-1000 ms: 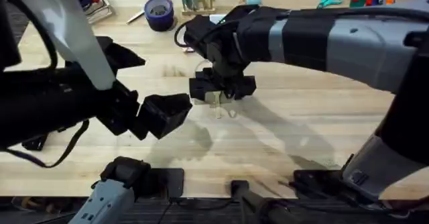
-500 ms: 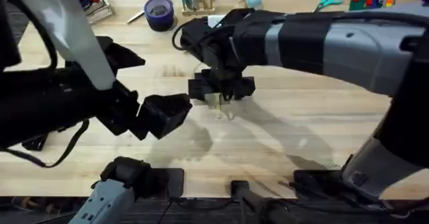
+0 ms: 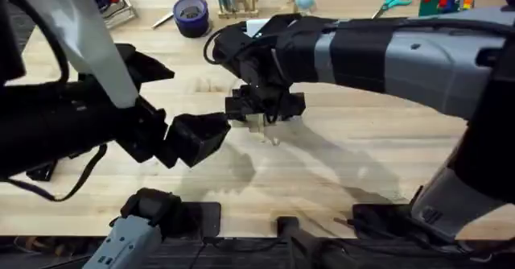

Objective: Pick up a utensil and set it on the pink plate, then put the other utensil in the container.

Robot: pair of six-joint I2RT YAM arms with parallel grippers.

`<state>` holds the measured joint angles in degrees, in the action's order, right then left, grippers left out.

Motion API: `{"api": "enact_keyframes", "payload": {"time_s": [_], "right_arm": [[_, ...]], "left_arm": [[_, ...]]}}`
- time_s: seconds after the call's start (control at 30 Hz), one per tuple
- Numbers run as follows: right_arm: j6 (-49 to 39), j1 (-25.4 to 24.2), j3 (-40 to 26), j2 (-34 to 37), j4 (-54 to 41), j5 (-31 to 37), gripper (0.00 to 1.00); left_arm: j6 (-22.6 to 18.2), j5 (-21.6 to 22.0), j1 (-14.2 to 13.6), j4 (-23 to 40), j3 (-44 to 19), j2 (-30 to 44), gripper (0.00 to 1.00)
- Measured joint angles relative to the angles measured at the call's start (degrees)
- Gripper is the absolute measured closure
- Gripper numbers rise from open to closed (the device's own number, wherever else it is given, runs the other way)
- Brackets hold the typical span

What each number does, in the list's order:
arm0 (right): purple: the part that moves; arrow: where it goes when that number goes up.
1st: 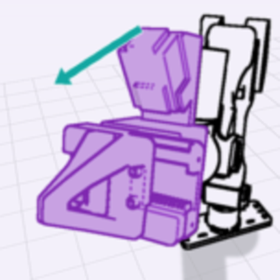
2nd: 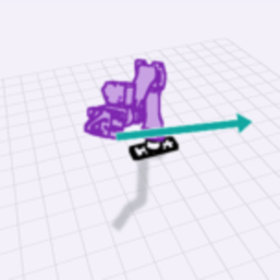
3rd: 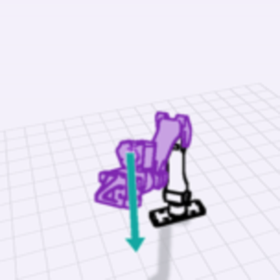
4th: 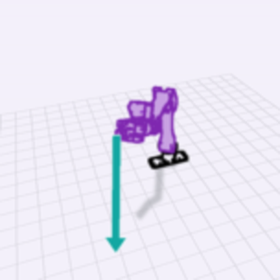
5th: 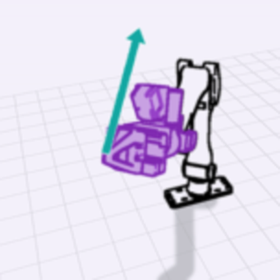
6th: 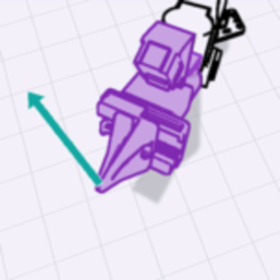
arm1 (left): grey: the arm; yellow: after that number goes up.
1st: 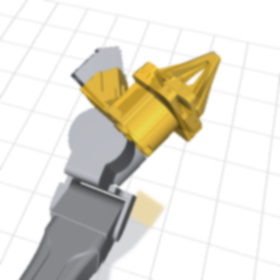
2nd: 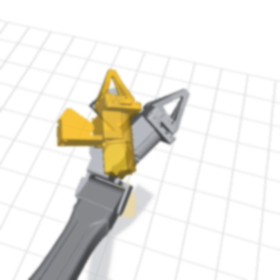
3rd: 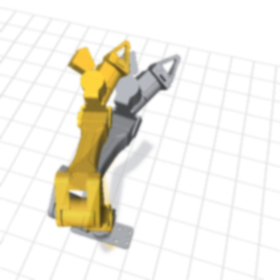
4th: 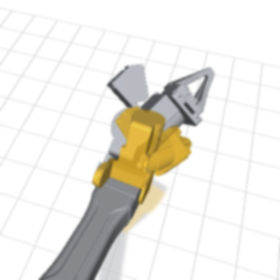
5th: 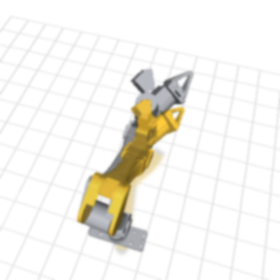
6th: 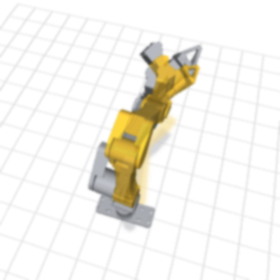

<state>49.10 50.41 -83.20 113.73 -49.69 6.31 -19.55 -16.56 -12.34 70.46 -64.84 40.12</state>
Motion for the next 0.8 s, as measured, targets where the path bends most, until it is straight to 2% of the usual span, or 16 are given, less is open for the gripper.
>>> {"api": "enact_keyframes", "payload": {"time_s": [0.07,0.2,0.27,0.33,0.43,0.8], "right_arm": [[0.04,0.0,0.0,0.0,-0.09,0.13,0.066],[0.12,0.0,0.0,0.0,0.14,0.27,0.307],[0.19,0.0,0.0,0.0,0.26,0.37,0.494],[0.22,0.0,0.0,0.0,0.46,0.36,0.749],[0.26,0.0,-0.03,0.0,0.67,0.41,0.939],[0.19,-0.02,-0.19,0.0,0.55,0.52,0.973]], "left_arm": [[0.0,0.0,0.0,0.0,0.0,0.0,0.007],[0.0,0.0,0.0,0.0,0.0,0.0,0.007],[0.0,0.0,0.0,0.0,0.0,0.0,0.007],[-0.01,0.0,0.0,0.0,0.0,0.0,0.007],[0.0,0.0,0.0,0.0,0.0,0.0,0.007],[0.0,0.0,0.0,0.0,0.0,0.0,0.007]]}}
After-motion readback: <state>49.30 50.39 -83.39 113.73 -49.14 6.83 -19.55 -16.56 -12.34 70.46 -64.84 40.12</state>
